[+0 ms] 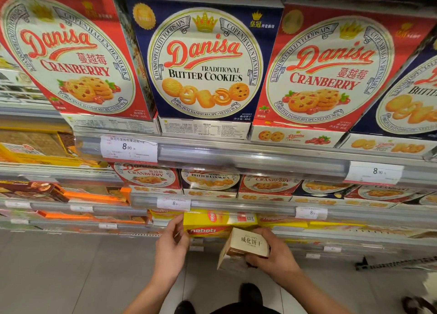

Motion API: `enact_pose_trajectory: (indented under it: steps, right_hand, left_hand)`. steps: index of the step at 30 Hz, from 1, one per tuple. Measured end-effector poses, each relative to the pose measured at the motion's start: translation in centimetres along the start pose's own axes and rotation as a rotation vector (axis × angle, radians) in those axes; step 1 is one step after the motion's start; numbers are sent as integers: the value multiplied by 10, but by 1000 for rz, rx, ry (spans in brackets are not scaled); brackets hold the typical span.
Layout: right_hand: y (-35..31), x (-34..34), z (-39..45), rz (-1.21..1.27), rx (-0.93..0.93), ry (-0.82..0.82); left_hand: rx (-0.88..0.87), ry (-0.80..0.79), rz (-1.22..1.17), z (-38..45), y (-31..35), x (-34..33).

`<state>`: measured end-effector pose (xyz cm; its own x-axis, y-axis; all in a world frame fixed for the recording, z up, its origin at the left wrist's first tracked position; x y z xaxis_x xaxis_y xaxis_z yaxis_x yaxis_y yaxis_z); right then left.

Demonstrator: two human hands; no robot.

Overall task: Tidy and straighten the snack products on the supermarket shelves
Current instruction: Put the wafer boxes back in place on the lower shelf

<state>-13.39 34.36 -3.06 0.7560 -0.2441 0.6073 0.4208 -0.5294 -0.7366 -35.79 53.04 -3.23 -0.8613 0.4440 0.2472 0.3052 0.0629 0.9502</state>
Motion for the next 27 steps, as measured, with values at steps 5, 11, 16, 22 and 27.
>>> enact_pose_trajectory:
  steps: [5, 11, 16, 22, 27]
  right_hand:
    - [0, -6, 7, -17, 10, -22]
    - [0, -9, 17, -138, 24, -85]
    - [-5, -6, 22, -98, 18, -28]
    - [-3, -4, 29, -115, 27, -19]
    - [-8, -2, 37, -177, 28, -26]
  left_hand:
    - [39, -73, -19, 7, -10, -14]
    - [47, -132, 141, 25, -2, -23]
    - [123, -165, 28, 34, -7, -27]
    - [160, -160, -61, 33, -11, -33]
    - [152, -198, -93, 30, -18, -36]
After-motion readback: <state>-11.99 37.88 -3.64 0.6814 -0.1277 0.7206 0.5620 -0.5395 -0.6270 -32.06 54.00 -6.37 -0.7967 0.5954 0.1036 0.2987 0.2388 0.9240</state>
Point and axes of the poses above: each hand's wrist, its own z-axis towards the middle knuckle, its own x-axis out of the back of the hand, y = z × x, the point moved 6 cm from there along z, towards the middle knuckle, and after that the axes turned 4 degrees about -z, right-handed, at the moved point
